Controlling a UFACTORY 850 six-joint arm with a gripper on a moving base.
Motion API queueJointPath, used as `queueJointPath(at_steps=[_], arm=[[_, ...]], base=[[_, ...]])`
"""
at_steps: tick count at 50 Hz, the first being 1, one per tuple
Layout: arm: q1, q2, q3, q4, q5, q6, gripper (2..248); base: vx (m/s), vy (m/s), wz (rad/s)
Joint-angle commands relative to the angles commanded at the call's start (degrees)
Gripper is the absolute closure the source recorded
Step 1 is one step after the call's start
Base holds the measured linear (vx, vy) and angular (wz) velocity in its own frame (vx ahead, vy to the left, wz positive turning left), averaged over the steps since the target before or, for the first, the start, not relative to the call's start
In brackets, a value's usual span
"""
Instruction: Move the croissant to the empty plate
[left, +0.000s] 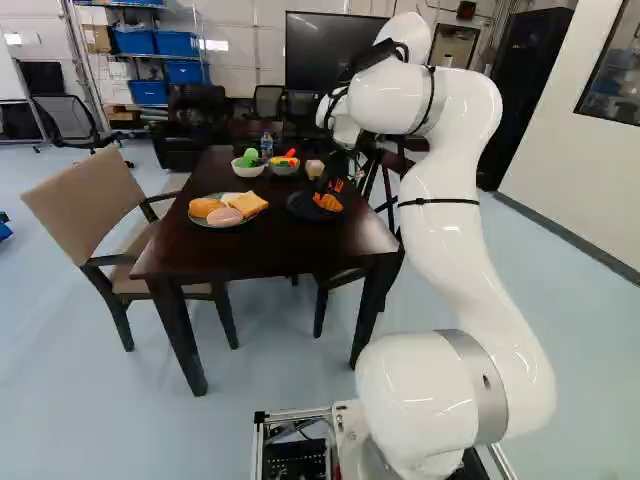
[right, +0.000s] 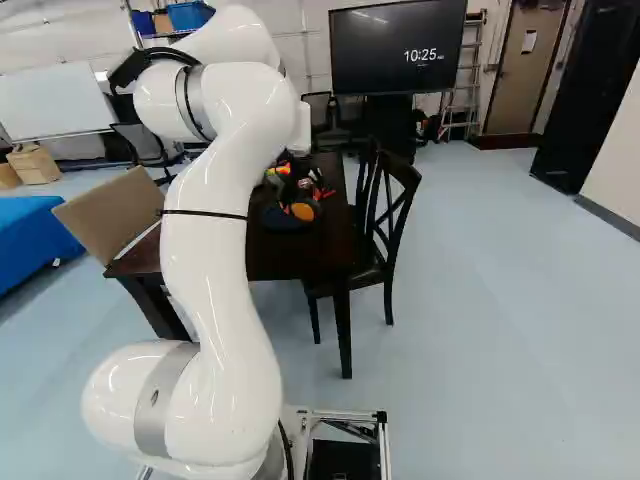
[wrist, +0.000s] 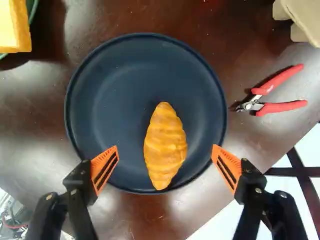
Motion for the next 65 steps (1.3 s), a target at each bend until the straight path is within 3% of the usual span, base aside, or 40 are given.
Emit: queueJointPath(at_steps=[27, 65], arm=[[0.01, 3.44, 0.56, 0.04, -0.75, 0.00, 3], [0.06, 4.82, -4.22, 0.04, -4.55, 0.00, 3]], base=[[0.000, 0.000, 0.000], [0.000, 0.000, 0.000]])
